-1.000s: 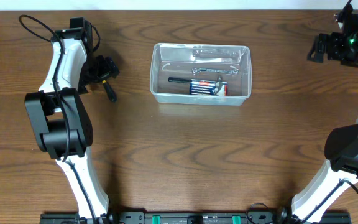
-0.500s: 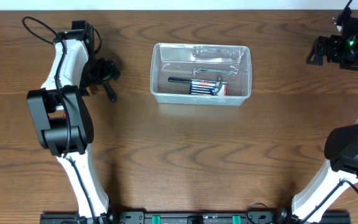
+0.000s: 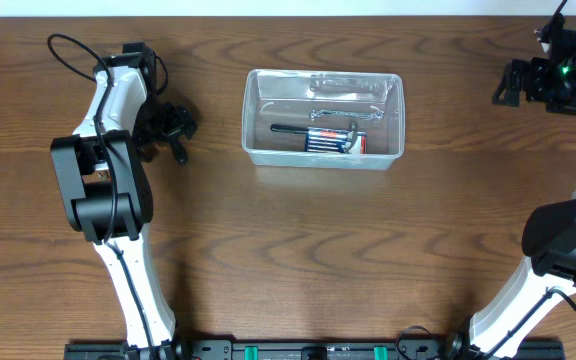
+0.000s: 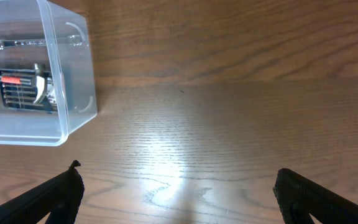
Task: Pack container
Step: 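Lower the left gripper and grasp the yellow-black screwdriver handle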
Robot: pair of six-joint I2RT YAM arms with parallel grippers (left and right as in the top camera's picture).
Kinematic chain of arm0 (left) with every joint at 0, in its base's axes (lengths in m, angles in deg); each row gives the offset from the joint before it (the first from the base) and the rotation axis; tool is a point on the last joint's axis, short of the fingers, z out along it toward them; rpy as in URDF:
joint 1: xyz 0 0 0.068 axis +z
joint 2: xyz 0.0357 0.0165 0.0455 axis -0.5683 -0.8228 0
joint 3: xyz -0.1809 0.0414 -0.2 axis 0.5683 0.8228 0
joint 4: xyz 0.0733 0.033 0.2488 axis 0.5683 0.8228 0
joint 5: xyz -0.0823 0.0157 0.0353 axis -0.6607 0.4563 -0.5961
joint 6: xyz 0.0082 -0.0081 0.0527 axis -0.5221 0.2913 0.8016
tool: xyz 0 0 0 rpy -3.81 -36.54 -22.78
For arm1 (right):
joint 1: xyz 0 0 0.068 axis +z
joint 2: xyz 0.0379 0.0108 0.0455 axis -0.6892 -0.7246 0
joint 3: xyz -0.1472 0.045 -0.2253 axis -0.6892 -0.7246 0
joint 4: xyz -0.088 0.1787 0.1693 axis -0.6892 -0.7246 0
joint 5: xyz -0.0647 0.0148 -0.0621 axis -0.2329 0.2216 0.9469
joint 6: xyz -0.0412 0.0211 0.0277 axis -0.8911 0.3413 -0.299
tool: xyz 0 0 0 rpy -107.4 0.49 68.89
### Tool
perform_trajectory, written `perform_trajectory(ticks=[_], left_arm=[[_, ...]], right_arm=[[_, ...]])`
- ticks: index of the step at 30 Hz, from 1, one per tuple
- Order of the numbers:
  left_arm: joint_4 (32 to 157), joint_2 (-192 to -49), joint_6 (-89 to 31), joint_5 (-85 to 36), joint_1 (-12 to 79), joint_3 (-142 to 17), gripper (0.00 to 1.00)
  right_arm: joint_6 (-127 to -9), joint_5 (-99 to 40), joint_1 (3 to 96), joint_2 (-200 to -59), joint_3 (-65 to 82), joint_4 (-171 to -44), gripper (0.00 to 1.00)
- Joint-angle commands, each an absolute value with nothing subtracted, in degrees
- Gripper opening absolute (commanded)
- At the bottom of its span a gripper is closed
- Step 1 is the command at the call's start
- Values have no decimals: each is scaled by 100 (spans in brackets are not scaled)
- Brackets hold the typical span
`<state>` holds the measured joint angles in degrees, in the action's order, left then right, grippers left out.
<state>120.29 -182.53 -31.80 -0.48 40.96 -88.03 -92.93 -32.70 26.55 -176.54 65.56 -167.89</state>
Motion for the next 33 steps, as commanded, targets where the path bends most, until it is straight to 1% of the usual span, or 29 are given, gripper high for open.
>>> perform_trajectory(ticks=[1, 2, 7, 8, 11, 13, 17, 27, 28, 31, 33], left_arm=[[12082, -18518, -3189, 94, 4105, -8819, 99], [12084, -18518, -3189, 96, 4105, -8819, 99], [12104, -18518, -3189, 94, 4105, -8819, 76], [12119, -18518, -3189, 94, 4105, -8819, 73], [12163, -18518, -3189, 94, 4105, -8819, 68], [12167, -18518, -3189, 94, 4105, -8819, 62], [12165, -18518, -3189, 94, 4105, -8819, 40], [12156, -18516, -3189, 96, 4105, -8821, 39], [12145, -18516, -3187, 96, 4105, -8821, 38], [12125, -18516, -3189, 96, 4105, -8821, 29], [12121, -18516, -3189, 96, 4105, -8821, 29]], right_arm=[[-9385, -3358, 2640, -17669, 6594, -16813, 99], [-9402, -3358, 2640, -17669, 6594, -16815, 99], [-9420, -3358, 2640, -17669, 6594, -16815, 99], [-9420, -3358, 2640, -17669, 6594, -16815, 99], [-9420, -3358, 2640, -17669, 6594, -16813, 99], [-9422, -3358, 2640, -17669, 6594, -16813, 99], [-9446, -3358, 2640, -17669, 6594, -16813, 99], [-9463, -3358, 2640, -17669, 6594, -16813, 99], [-9463, -3358, 2640, -17669, 6594, -16813, 99], [-9463, -3358, 2640, -17669, 6594, -16815, 99], [-9463, -3358, 2640, -17669, 6594, -16815, 99]])
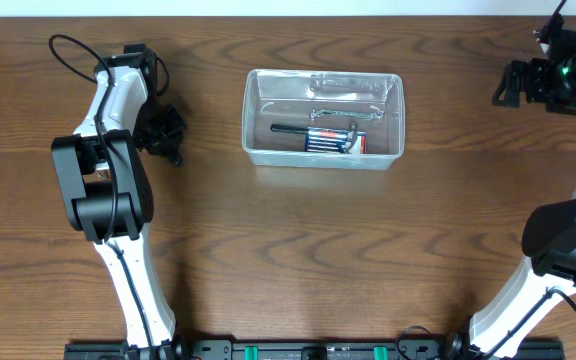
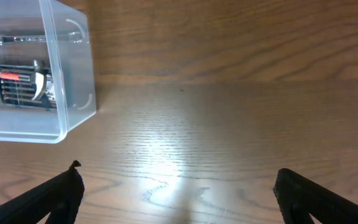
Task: Pack container
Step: 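Lower the left gripper and grasp the yellow-black screwdriver handle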
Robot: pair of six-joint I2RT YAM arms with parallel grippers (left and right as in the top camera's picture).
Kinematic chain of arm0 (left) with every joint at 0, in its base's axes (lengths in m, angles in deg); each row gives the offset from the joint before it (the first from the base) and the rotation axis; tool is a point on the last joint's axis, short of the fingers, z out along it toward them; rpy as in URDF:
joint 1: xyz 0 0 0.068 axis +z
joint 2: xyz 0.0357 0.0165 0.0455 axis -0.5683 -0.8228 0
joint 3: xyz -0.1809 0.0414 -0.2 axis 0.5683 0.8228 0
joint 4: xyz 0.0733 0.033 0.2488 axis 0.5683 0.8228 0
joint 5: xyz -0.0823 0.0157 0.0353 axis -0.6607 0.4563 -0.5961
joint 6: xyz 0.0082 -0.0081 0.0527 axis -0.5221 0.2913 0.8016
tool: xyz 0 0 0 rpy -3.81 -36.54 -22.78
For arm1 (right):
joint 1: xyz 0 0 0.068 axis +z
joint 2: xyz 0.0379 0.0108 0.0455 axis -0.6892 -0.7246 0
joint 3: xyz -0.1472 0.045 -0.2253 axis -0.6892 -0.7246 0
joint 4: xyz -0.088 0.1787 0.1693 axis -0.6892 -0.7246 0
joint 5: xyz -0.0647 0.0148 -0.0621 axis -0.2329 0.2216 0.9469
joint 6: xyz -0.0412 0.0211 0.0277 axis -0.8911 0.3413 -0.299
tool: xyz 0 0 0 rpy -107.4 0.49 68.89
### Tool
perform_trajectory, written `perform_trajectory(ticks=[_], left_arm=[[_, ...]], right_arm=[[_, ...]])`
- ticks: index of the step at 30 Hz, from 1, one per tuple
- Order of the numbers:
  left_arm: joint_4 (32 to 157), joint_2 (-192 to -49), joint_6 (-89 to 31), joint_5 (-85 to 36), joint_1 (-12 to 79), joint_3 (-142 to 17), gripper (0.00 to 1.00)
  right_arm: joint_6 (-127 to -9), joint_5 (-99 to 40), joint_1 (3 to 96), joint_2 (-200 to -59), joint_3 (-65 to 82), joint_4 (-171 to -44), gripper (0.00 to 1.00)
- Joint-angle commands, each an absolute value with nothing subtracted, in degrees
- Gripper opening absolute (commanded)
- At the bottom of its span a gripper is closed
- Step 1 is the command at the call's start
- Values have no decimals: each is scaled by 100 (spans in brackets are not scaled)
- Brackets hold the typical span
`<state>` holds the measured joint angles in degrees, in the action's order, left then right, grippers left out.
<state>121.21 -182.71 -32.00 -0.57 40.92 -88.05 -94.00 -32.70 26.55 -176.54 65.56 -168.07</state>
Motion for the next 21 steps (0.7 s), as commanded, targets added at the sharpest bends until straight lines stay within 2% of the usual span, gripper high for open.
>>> perform_trajectory(ticks=[1, 11, 15, 21], left_arm=[[12121, -18516, -3187, 96, 4105, -8821, 29], [12101, -18509, -3187, 99, 4111, -8840, 27], [12101, -18463, -3163, 103, 4111, -8864, 14], [12101, -18312, -3163, 142, 4111, -8875, 13]], right_arm=[[-9463, -3358, 2640, -17669, 6594, -16815, 99], [-9463, -3358, 2640, -17669, 6594, -16820, 99], [-9463, -3358, 2640, -17669, 6594, -16822, 99], [-9463, -3358, 2640, -17669, 6594, -16822, 99]])
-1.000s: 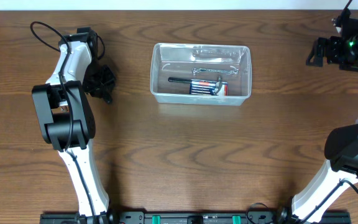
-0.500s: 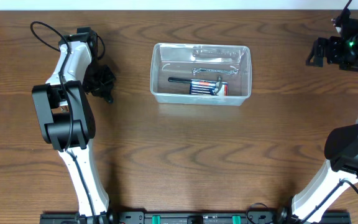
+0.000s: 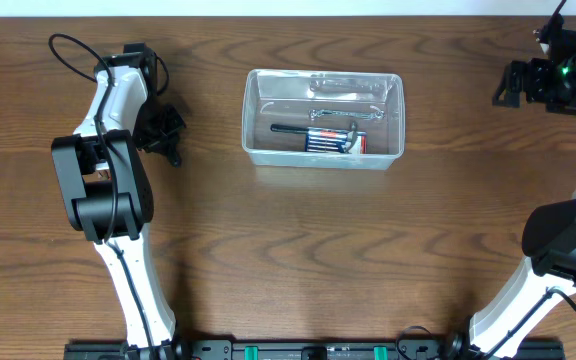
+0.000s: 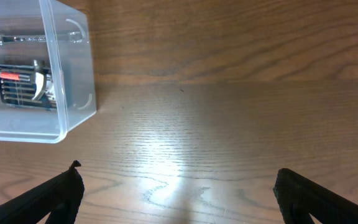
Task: Pack container
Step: 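Lower the left gripper and grasp the yellow-black screwdriver handle, then carry the screwdriver with the left gripper into the clear container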
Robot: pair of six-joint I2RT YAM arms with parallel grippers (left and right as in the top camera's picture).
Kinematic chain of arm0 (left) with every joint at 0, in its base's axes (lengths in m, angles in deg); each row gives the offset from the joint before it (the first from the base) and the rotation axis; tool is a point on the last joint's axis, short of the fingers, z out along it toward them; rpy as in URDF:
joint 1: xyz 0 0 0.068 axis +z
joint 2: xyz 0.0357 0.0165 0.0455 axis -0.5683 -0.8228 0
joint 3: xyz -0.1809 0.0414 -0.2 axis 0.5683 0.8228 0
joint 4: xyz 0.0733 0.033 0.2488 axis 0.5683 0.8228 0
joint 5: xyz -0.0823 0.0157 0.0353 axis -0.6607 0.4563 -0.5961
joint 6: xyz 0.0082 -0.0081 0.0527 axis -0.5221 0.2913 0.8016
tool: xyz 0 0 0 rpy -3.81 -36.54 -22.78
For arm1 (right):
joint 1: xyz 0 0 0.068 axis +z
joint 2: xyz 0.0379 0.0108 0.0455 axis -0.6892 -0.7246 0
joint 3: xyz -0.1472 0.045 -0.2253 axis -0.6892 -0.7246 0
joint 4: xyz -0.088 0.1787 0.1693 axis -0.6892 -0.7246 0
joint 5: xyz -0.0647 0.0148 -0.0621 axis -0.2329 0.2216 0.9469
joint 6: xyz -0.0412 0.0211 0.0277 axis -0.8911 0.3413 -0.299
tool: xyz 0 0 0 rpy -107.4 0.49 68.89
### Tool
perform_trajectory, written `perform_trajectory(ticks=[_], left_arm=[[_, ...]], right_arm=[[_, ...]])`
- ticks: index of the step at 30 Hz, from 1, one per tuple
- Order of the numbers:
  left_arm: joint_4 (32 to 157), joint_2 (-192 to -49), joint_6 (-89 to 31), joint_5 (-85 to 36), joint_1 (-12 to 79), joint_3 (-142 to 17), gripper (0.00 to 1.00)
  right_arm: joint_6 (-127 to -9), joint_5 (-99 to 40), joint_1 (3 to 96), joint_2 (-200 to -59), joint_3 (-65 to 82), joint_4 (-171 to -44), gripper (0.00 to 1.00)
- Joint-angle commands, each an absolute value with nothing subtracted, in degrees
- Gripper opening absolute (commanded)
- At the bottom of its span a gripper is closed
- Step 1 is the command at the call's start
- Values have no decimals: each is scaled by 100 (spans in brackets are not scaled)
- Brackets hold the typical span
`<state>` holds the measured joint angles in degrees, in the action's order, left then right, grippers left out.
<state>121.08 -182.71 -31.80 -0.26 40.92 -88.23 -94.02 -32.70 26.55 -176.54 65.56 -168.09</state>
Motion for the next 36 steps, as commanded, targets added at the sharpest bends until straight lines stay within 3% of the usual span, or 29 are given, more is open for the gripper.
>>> perform_trajectory(ticks=[1, 14, 25, 36], left_arm=[[12106, -18282, -3163, 140, 4109, -8880, 8], [12613, -16708, -2666, 131, 4015, -8893, 5], [12178, -14610, 977, 70, 2234, -8891, 6], [11384, -14962, 4133, -387, 415, -8884, 6]], right_arm=[[-9465, -3358, 2640, -17669, 6594, -16820, 99], [-9483, -3360, 2640, -17669, 6594, -16818, 99], [-9481, -3360, 2640, -17669, 6594, -16822, 99], [-9483, -3360, 2640, -17669, 6594, -16828, 99]])
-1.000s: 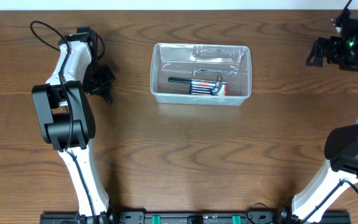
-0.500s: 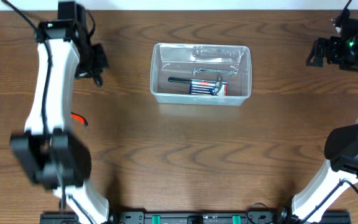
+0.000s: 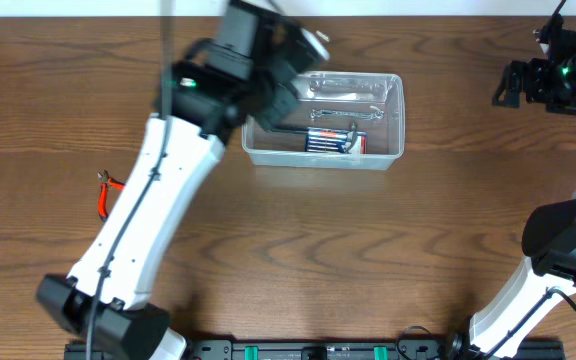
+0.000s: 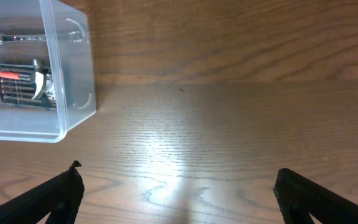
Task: Pack container
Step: 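Carry the screwdriver with the left gripper into the clear container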
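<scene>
The clear plastic container (image 3: 320, 158) stands at the table's back middle. It holds a silver wrench (image 3: 346, 113) and a black-and-red tool set (image 3: 333, 140). My left arm's wrist (image 3: 253, 50) hangs high over the container's left end, large and blurred; its fingers cannot be made out beneath it. Red-handled pliers (image 3: 105, 192) lie on the table at the left. My right gripper (image 3: 516, 84) is open at the far right. In the right wrist view the right gripper (image 4: 179, 199) has only bare wood between its fingers, with the container (image 4: 73, 68) to the upper left.
The brown wooden table (image 3: 368, 260) stretches in front of the container. The right arm's base (image 3: 563, 245) stands at the right edge. The left arm's long white link (image 3: 148, 210) crosses the table's left half.
My left arm has swung from the table's far left up to the container's left end, raised toward the camera. Red-handled pliers now show where the arm stood. The right gripper is unchanged.
My left gripper lay spread at the table's left side, then drawn together at the same spot, and stayed so. Now the left arm is up over the container's left end. The right gripper stayed open at the far right throughout.
</scene>
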Robot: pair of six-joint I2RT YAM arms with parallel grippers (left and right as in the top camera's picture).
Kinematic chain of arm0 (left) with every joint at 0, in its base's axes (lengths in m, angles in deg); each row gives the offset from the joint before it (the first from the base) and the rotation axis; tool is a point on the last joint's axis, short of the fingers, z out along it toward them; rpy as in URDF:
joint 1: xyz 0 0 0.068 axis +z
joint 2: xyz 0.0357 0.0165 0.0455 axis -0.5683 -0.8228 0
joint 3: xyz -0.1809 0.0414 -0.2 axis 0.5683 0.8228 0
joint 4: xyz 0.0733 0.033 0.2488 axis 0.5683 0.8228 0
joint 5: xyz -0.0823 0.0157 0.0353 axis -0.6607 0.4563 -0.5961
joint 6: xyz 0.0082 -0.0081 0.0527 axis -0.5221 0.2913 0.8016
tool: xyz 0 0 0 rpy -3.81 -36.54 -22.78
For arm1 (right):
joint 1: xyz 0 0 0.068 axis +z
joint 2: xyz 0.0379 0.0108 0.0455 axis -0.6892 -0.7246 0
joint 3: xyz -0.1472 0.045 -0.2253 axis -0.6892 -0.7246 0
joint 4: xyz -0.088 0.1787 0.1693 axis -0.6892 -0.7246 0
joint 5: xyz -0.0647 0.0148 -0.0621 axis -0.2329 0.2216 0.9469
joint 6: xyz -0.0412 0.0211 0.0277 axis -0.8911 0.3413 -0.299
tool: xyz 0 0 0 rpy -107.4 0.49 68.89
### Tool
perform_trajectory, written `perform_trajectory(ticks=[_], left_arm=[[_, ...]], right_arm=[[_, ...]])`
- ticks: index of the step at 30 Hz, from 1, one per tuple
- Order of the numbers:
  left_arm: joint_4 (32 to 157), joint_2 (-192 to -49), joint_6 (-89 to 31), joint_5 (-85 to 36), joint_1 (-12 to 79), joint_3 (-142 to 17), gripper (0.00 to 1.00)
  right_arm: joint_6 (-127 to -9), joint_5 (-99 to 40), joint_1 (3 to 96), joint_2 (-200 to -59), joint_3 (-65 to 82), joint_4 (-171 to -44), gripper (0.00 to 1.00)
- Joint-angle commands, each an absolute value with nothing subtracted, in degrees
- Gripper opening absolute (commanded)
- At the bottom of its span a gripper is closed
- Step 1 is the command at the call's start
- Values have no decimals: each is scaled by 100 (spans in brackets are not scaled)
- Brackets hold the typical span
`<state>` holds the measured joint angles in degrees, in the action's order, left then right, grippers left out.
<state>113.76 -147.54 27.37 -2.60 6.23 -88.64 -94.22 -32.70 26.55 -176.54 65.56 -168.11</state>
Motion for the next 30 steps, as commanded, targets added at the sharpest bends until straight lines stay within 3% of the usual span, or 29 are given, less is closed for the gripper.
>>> perform_trajectory(ticks=[1, 9, 21, 30], left_arm=[[11387, -15038, 4313, -387, 350, -8884, 6], [11500, -15912, 4968, -376, 295, -8884, 6], [11288, -17195, 4977, -356, 536, -8884, 6], [11948, -17388, 4955, -358, 542, -8882, 6]], right_arm=[[-9483, -3360, 2640, -17669, 6594, -16828, 99], [-9483, -3360, 2640, -17669, 6594, -16831, 99], [-9483, -3358, 2640, -17669, 6594, -16866, 99], [-9485, -3358, 2640, -17669, 6594, -16833, 99]])
